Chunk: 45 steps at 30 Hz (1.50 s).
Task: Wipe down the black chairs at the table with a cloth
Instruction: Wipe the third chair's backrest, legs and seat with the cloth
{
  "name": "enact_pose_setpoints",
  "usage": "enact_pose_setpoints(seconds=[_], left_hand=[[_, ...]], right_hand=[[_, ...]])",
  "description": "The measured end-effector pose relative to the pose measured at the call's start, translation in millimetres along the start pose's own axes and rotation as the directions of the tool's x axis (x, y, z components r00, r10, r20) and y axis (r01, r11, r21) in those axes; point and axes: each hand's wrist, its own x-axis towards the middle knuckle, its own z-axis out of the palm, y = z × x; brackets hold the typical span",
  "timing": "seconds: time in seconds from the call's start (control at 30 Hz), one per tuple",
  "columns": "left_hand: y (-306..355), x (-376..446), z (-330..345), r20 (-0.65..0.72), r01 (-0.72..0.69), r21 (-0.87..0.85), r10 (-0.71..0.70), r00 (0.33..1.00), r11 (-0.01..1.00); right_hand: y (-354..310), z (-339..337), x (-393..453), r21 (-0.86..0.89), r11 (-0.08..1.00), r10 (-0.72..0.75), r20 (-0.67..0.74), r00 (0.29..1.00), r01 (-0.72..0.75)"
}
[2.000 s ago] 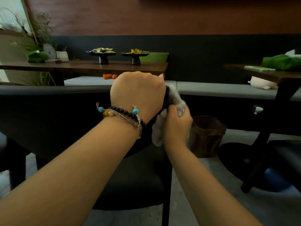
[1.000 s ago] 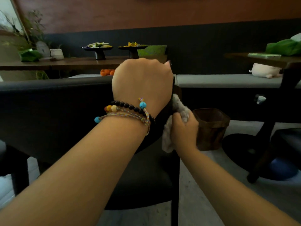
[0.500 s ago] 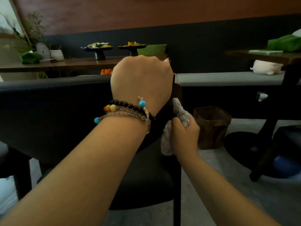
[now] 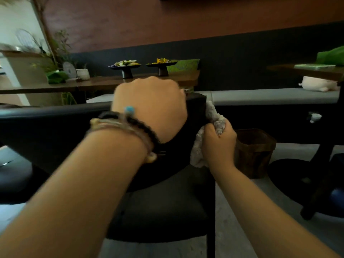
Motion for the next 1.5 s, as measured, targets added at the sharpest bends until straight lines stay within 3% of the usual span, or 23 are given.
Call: enact_pose_setpoints(seconds=[0.1,0.13,0.2,0.3,0.33,0.43,0.5,0.63,0.73,0.87,1.0,1.07,1.17,1.27,1.37,1.43,1.5], left_hand=[[-49,-15,-11,0.158,0.104,-0.093,-0.089,0.983,0.990],[-57,-19,-11,0.110,0.093,-0.063,-0.086,0.990,0.994],[-57,-27,-3,-0.116,0.031,0.048,-0.025,0.993,0.998],[-51,-30,3,-0.265,0.073,0.044,-0.059,0.963,0.996],[-51,-29,5,-0.279,0.075,0.045,-0.059,0.958,0.996],[-54,-28,8,-0.335,0.049,0.047,-0.030,0.942,0.998],[-53,-30,10,-0.368,0.041,0.050,-0.020,0.930,0.998],[-52,-31,10,-0.371,0.076,0.059,-0.049,0.927,0.995],[-57,-35,11,-0.347,0.048,-0.022,-0.052,0.937,0.999],[-94,-48,11,-0.352,0.029,-0.160,-0.084,0.932,0.987],[-107,-58,19,-0.419,0.037,-0.138,-0.092,0.903,0.990],[-102,-56,22,-0.466,0.065,-0.147,-0.127,0.876,0.987],[-101,-55,21,-0.514,0.047,-0.162,-0.125,0.848,0.986],[-111,-57,19,-0.461,-0.041,-0.122,-0.020,0.887,0.992],[-148,-54,13,-0.306,-0.226,-0.210,0.156,0.939,0.951],[-181,-50,10,-0.190,-0.227,-0.310,0.173,0.966,0.923],[-204,-45,14,-0.159,-0.190,-0.324,0.145,0.977,0.927]], right_hand=[[-21,-5,1,0.045,0.999,-0.025,0.032,0.999,0.023],[-32,-3,-4,0.075,0.993,-0.090,0.007,0.996,0.089],[-55,9,-19,0.091,0.955,-0.283,-0.016,0.959,0.283],[-65,16,-30,-0.016,0.841,-0.535,0.119,0.836,0.541],[-65,12,-21,-0.044,0.841,-0.529,0.145,0.836,0.539],[-80,1,12,-0.091,0.931,-0.334,0.176,0.926,0.353],[-92,5,13,-0.114,0.906,-0.371,0.253,0.894,0.408],[-112,20,-10,-0.167,0.759,-0.528,0.408,0.745,0.630],[-117,15,8,-0.112,0.834,-0.433,0.476,0.766,0.541],[-116,14,21,-0.139,0.842,-0.384,0.524,0.760,0.521],[-119,14,13,-0.135,0.853,-0.370,0.526,0.766,0.504],[-125,16,4,-0.166,0.834,-0.393,0.492,0.777,0.526],[-137,33,-25,-0.216,0.752,-0.456,0.512,0.728,0.623],[-147,45,-43,-0.243,0.694,-0.487,0.534,0.691,0.678],[-152,44,-32,-0.250,0.746,-0.429,0.528,0.733,0.617],[-153,47,-29,-0.299,0.757,-0.389,0.509,0.768,0.581],[-156,56,-36,-0.405,0.712,-0.374,0.472,0.798,0.573]])
